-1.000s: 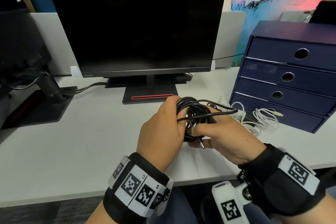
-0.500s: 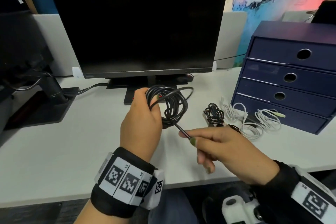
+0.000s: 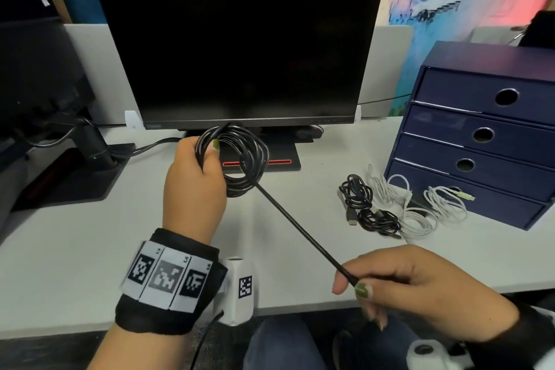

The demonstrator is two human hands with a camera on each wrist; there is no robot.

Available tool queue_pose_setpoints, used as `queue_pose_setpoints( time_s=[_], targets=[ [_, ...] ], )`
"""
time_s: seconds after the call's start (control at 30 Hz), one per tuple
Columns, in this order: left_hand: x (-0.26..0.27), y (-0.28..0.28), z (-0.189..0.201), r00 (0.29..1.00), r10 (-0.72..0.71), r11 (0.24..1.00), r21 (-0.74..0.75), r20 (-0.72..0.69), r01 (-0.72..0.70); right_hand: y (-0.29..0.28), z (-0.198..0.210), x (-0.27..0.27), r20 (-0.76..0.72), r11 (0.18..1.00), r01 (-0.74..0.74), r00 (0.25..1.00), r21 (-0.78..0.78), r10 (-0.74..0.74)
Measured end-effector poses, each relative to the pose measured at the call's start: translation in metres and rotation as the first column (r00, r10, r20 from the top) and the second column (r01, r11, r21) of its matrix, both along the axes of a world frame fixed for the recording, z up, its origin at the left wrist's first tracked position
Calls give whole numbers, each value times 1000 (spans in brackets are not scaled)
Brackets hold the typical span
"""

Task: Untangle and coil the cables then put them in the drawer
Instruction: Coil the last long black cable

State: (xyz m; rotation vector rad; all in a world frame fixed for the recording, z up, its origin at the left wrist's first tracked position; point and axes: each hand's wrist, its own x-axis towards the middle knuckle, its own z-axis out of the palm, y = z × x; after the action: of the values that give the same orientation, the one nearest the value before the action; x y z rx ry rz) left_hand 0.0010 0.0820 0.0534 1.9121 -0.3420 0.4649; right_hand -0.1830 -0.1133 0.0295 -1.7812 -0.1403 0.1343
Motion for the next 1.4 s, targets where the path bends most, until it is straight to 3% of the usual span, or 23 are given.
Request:
queue_pose_setpoints(
  time_s=[0.17, 0.3, 0.37, 0.47, 0.6, 0.73, 0.87, 0.93, 1.03, 1.17, 1.27, 1.4],
  targets=[
    [1, 3, -1, 1000, -11, 1000, 4, 19, 11, -1, 11, -5, 69, 993, -117, 991, 29, 115],
    [4, -1, -10, 971, -218, 976, 6, -97, 219, -3, 7, 3, 25, 995, -91, 996, 49, 89],
    [2, -2, -12, 929, -335, 942, -23, -155, 336, -1, 0, 6, -22, 997, -78, 997, -23, 77],
    [-2, -5, -13, 872, -446, 892, -25, -203, 451, 4, -6, 9, 93, 990, 5, 996, -144, 9],
    [-7, -10, -15, 827, -501, 861, -57, -254, 505, 0, -4, 9, 258, 985, 170, 953, -28, -157],
    [-8, -13, -16, 858, -477, 871, 32, -194, 491, -2, 7, 7, 427, 980, 196, 884, 26, -189],
    [-2, -12, -19, 924, -371, 899, 214, -89, 382, -4, 32, 0, 539, 957, 199, 793, 211, -284],
    [1, -12, -23, 940, -336, 914, 218, -68, 342, -7, 42, -2, 567, 944, 231, 756, 234, -326],
    [2, -8, -23, 948, -316, 942, 108, -38, 318, -12, 47, -3, 606, 936, 252, 714, 246, -352],
    [2, -2, -14, 962, -259, 959, 142, 82, 246, -16, 42, -2, 575, 922, 234, 726, 308, -377],
    [6, 1, -10, 977, -184, 980, 94, 109, 174, -23, 34, 5, 593, 917, 381, 714, 118, -373],
    [3, 2, -4, 977, -156, 987, 50, 144, 150, -46, 15, 17, 509, 777, 529, 799, -343, -319]
  ],
)
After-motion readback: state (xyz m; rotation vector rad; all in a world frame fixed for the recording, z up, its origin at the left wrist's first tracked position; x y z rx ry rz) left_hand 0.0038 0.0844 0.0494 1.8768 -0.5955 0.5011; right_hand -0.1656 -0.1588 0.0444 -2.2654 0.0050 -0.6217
